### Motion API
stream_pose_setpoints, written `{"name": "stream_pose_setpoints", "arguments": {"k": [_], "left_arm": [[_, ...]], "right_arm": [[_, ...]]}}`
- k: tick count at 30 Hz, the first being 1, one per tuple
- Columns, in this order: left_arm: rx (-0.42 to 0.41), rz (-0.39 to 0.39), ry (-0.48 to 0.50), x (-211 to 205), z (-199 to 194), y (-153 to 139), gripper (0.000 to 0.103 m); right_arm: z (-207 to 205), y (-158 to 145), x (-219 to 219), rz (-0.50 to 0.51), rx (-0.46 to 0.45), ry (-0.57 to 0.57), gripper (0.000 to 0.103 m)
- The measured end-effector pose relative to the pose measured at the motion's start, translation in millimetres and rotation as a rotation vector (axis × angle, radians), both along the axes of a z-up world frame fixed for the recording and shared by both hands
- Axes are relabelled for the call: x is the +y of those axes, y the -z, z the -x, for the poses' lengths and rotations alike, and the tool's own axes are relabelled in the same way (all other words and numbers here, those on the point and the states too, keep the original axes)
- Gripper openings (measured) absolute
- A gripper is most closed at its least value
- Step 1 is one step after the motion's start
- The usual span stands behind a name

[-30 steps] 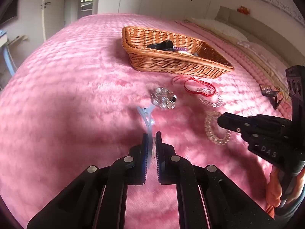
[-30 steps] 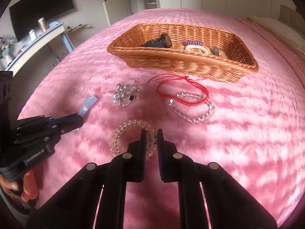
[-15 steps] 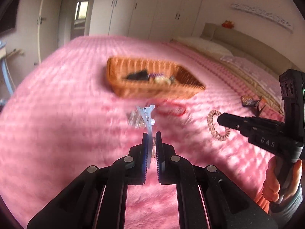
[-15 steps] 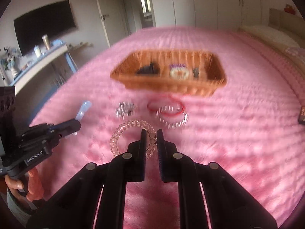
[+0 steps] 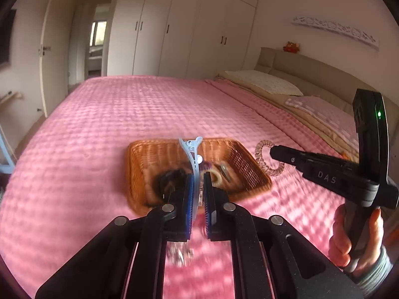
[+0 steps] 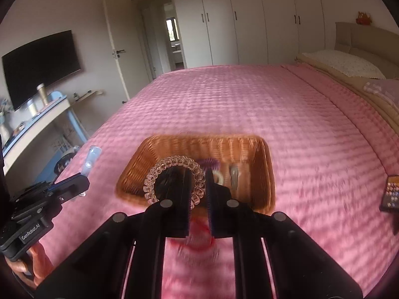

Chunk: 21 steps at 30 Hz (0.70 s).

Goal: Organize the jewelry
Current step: 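Carry the blue clip and clear hair tie into the basket and open both tools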

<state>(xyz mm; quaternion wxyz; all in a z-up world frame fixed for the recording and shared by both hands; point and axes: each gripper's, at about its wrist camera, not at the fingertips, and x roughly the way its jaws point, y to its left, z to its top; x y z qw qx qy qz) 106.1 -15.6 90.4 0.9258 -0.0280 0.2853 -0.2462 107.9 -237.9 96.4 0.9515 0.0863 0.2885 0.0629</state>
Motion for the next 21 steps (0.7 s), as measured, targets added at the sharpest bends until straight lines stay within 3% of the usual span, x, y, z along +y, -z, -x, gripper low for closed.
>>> {"name": "stream_pose_setpoints", "arguments": {"k": [6, 10, 14, 21], "left_arm": [[0.043, 0.017, -0.015, -11.5, -67.4, 15.8, 0.006], [0.067, -0.032, -0.028, -20.6, -100.1, 33.4, 0.006], [0.105, -0.028, -0.041, -22.8, -120.8, 49.7, 0.006], [0.15, -0.044, -0.048, -26.5, -135.7, 73.9, 0.006]], "right_arm": [[-65.9, 16.1, -0.9, 0.002, 0.058, 0.016, 0.009], [-96.2, 33.7, 0.2, 0.012, 0.105, 0.01, 0.009], [-122.0, 53.2, -1.9, -0.026, 0.178, -0.002, 0.009], [-145.6, 79.1, -1.2, -0.009, 0.255, -0.007, 0.009]]}}
